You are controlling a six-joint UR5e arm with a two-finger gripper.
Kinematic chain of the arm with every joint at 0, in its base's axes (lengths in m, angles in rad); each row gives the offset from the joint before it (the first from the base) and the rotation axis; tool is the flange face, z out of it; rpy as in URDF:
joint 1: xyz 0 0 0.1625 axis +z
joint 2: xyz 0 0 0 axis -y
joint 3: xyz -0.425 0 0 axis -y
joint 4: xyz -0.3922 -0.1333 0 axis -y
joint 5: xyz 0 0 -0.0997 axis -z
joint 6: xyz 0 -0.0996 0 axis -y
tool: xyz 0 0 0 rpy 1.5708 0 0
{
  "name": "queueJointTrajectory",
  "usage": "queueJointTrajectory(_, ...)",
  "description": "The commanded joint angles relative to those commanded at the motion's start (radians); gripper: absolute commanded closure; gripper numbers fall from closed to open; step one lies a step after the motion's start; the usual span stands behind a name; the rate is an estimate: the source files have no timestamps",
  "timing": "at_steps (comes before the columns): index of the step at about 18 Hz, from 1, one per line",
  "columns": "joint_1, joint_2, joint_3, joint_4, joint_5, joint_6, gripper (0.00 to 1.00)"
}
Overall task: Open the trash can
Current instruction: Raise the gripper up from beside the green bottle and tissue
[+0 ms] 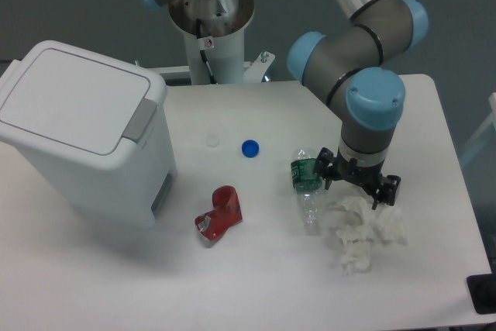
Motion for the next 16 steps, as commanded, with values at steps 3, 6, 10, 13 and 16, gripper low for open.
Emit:
queueJointTrajectory(3, -0.005, 0.04, 0.0, 0.0, -0.014, -0.037, 0.0)
queueJointTrajectory(6, -0.018, 0.074, -0.006, 0.0, -0.081, -0.112, 0.0)
queueJointTrajectory(10, -0.034, 0.11, -0.009, -0.002, -0.109, -0.207, 0.17)
queueJointTrajectory(13, -0.051, 0.147, -0.009, -0.012, -0.133, -0.299, 0.62)
queueJointTrajectory(16, -0.086, 0.192, -0.009, -0.032, -0.188, -0.48, 0.96)
